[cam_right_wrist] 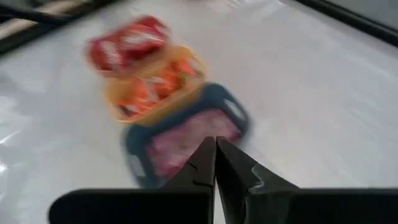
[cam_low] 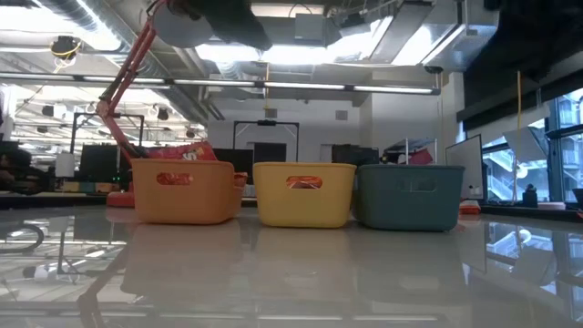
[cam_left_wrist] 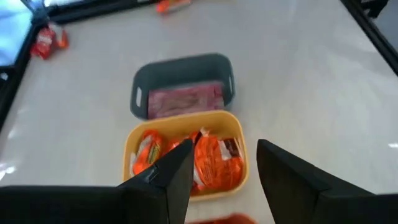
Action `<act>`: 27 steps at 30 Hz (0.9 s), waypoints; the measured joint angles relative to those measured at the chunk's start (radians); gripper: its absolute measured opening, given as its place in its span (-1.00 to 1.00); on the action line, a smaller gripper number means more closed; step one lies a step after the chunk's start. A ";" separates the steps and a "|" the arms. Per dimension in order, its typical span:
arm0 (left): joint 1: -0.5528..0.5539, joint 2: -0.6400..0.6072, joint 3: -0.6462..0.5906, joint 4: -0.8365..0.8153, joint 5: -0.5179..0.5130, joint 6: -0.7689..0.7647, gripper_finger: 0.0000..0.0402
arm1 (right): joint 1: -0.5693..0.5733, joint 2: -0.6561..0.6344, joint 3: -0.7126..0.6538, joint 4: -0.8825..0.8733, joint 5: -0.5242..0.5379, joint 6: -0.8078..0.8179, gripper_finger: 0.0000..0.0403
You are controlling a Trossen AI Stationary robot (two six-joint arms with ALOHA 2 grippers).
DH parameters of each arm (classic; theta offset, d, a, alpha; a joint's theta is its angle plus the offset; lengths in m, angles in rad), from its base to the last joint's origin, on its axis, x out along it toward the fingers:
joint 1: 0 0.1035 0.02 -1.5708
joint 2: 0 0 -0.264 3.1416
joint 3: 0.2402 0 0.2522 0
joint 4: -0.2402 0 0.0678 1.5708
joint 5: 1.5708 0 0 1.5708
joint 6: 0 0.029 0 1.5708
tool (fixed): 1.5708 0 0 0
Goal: Sort candy
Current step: Put the red candy into the orange bin
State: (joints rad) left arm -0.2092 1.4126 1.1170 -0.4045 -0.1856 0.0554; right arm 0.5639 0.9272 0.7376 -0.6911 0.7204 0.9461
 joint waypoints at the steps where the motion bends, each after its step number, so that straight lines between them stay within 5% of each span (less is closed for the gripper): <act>1: 0.000 -0.009 -0.025 0.034 0.001 0.009 -0.17 | -0.021 0.000 0.012 -0.053 -0.013 0.039 -0.94; 10: 0.051 -0.039 -0.168 0.189 0.003 0.031 -0.17 | -0.428 0.000 0.029 -0.334 -0.268 0.139 -0.94; 20: 0.044 -0.083 -0.245 0.176 0.003 -0.005 -0.17 | -1.099 0.038 0.029 -0.231 -0.476 -0.313 -0.92; 27: 0.023 -0.143 -0.290 0.190 0.002 0.011 -0.17 | -1.383 0.206 0.029 -0.163 -0.548 -0.503 -0.52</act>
State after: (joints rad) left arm -0.1866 1.2693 0.8266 -0.2149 -0.1831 0.0662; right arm -0.8191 1.1328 0.7670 -0.8536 0.1727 0.4431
